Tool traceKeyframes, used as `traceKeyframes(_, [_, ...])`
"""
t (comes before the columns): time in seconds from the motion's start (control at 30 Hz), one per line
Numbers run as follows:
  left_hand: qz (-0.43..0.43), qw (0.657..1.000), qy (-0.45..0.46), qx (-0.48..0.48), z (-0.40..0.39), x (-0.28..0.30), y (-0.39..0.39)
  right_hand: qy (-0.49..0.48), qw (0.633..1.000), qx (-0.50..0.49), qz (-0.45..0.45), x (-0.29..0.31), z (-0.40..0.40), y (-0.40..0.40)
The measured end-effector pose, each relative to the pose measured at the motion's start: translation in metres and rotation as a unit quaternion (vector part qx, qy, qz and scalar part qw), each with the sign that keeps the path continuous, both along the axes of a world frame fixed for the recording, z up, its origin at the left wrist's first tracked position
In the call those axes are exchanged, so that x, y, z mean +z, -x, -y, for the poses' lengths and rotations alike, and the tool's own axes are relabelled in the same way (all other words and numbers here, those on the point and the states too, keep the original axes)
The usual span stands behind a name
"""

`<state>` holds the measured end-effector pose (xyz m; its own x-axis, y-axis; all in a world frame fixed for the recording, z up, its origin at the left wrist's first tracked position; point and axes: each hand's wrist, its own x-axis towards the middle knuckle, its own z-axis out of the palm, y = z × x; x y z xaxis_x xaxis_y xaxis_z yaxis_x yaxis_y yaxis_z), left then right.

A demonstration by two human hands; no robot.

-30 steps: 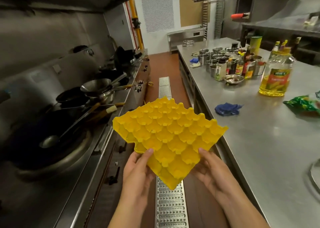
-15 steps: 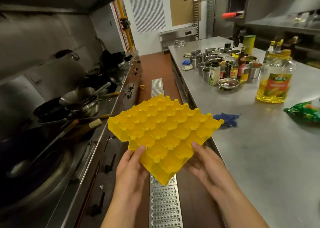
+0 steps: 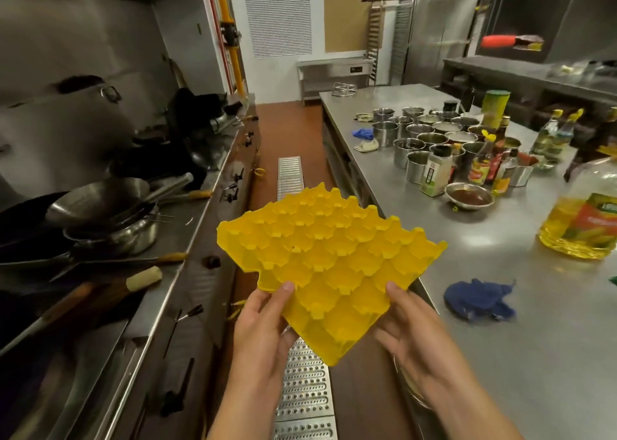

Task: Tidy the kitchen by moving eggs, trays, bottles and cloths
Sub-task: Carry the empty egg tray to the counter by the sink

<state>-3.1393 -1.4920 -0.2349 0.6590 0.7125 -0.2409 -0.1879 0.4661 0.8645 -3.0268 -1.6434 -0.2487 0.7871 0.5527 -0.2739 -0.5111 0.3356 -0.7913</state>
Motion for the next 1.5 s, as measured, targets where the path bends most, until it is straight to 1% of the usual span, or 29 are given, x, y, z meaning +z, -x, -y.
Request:
traceKeyframes(0.2, [-0.009,1.000,0.004,-0.023,-0.059,-0.001,-0.070,-0.011,0.999,-0.025,-0.016,0.002,-0.055,-0.057])
traceKeyframes(0.4, [-0.016,0.999,-0.002,-0.044,-0.099,-0.006,-0.155,-0.013,0.999,-0.033,-0.035,-0.004,-0.092,-0.143])
traceKeyframes(0.53, [-0.020,0.999,-0.009,-0.028,-0.116,-0.008,-0.212,-0.012,0.999,-0.023,-0.032,-0.013,-0.116,-0.205])
traceKeyframes(0.67, [-0.023,1.000,-0.009,-0.009,-0.137,0.001,-0.260,-0.034,0.999,0.007,-0.036,-0.011,-0.143,-0.262])
traceKeyframes(0.87, [-0.014,0.999,-0.017,0.050,-0.170,0.013,-0.304,-0.049,0.997,0.036,-0.045,0.000,-0.194,-0.316])
traceKeyframes(1.03, [-0.004,0.998,-0.023,0.060,-0.208,0.027,-0.332,-0.052,0.997,0.060,-0.020,0.016,-0.234,-0.347])
traceKeyframes(1.17, [0.002,0.998,-0.018,0.064,-0.251,0.028,-0.358,-0.057,0.997,0.059,-0.012,0.020,-0.277,-0.374])
traceKeyframes(1.3, [0.010,0.998,-0.008,0.062,-0.311,0.025,-0.382,-0.044,0.998,0.054,-0.006,0.019,-0.333,-0.397])
traceKeyframes(1.5, [0.029,0.999,-0.012,0.027,-0.406,0.021,-0.434,-0.034,0.999,0.022,0.007,0.021,-0.416,-0.438])
